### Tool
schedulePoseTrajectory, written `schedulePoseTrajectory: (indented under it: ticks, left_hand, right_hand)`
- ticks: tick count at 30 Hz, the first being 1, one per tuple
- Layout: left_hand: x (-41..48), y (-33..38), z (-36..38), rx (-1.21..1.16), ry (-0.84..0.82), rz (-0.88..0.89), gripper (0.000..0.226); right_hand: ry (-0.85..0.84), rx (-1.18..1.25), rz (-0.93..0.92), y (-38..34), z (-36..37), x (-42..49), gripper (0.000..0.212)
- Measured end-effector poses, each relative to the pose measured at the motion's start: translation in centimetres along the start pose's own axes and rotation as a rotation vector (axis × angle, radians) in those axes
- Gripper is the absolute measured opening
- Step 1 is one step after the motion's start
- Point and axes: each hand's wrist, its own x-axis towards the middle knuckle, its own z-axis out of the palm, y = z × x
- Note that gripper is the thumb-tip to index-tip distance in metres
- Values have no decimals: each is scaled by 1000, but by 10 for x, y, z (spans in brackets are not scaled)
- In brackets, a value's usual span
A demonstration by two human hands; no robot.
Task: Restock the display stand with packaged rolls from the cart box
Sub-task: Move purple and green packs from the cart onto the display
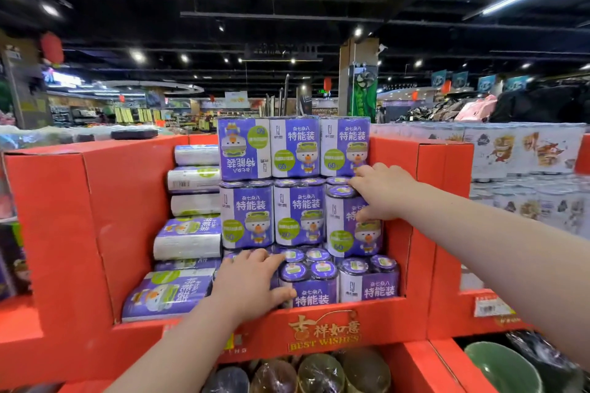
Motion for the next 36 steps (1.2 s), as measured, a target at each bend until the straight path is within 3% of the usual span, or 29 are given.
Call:
schedulePoseTrajectory:
  ticks: [6,18,24,30,33,36]
  left_hand:
    - [1,-1,3,-23,28,1,73]
    - [2,0,5,-39,37,12,73]
    - [2,2,4,-62,20,6,75]
    - [-1,-1,0,-179,36,30,73]
    - [-6,-4,-5,-292,108,82,59]
    - [-18,-7,-7,-230,176,126,53]
  right_hand:
    - [-1,45,-100,-5,3,2,85]
    - [74,27,13,-11,18,6,76]
    - [104,268,122,-15,27,-2,73]
    - [81,186,263,-37,28,-18,93]
    - [156,228,346,-56,26,-36,85]
    - [136,244,323,-77,22,-56,76]
